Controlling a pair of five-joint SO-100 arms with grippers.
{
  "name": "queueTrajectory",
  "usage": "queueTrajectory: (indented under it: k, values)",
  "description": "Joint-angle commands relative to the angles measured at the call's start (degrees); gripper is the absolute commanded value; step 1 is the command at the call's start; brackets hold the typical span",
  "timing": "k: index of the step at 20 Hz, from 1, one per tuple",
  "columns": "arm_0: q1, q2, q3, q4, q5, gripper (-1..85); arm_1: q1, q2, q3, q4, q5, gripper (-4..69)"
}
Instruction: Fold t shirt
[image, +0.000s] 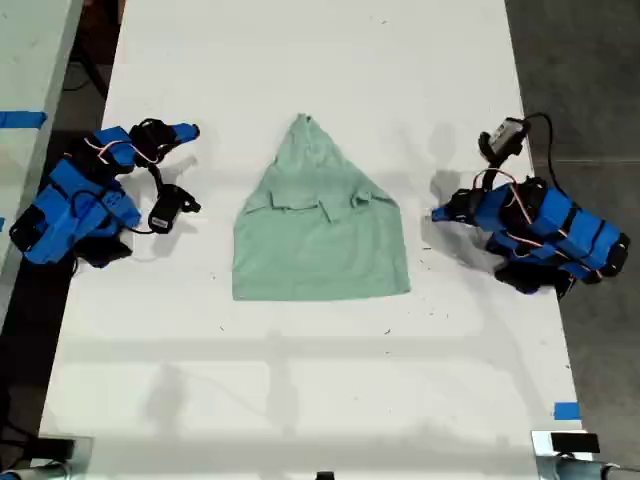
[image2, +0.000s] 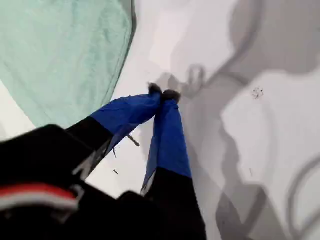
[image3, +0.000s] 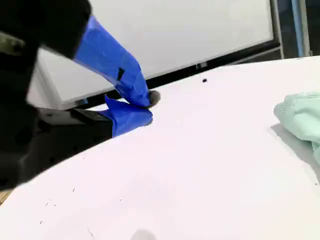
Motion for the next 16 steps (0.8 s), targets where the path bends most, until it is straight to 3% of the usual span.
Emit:
queueTrajectory:
  k: [1, 9, 11, 16]
  values:
    - [0.4, 0.5, 2.2, -0.9, -0.7, -0.1, -1.0, 0.6, 2.3, -0.1, 1.8, 0.7]
    - [0.4, 0.5, 2.2, -0.9, -0.7, -0.1, -1.1, 0.6, 2.2, -0.4, 3.0, 0.5]
    - [0.5, 0.5, 2.2, -0.4, -1.6, -0.3, -5.4, 0.6, 1.1, -4.1, 16.3, 0.2]
    - [0.4, 0.5, 2.2, -0.7, -1.3, -0.3, -22.4, -1.1, -5.9, -6.8, 24.9, 0.2]
